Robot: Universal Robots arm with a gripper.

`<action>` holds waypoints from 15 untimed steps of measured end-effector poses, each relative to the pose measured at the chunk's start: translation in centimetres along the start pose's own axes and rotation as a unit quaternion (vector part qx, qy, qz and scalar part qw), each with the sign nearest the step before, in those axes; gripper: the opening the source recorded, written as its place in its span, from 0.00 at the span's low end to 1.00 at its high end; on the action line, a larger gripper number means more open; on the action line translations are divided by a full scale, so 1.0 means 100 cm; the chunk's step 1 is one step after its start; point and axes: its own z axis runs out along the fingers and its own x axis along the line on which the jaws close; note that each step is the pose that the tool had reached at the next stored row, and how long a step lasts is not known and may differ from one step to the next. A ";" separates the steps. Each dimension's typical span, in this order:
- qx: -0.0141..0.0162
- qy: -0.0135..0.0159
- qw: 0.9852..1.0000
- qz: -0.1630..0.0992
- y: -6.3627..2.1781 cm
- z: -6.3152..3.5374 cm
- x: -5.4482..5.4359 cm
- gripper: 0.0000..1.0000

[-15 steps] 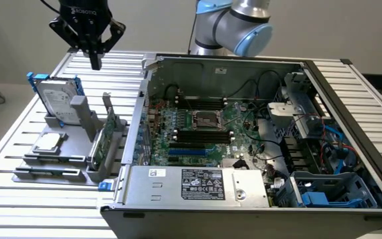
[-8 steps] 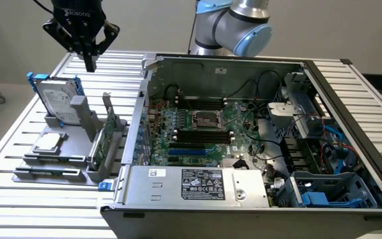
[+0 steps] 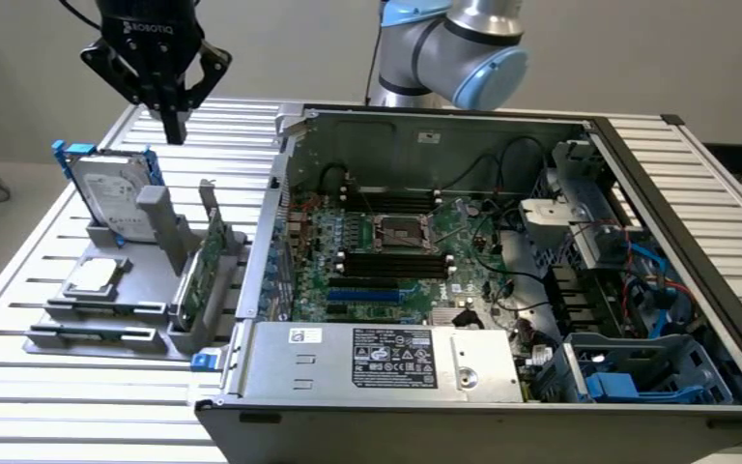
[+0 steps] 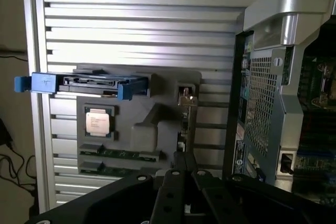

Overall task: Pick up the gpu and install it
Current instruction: 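Reach for the gpu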

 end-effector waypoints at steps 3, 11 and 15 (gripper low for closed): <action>0.002 -0.023 1.000 0.002 0.0002 0.0010 0.004 0.11; -0.025 -0.027 0.999 0.002 -0.0033 0.0073 0.012 0.11; -0.037 -0.027 0.999 0.002 -0.0048 0.0079 0.013 0.11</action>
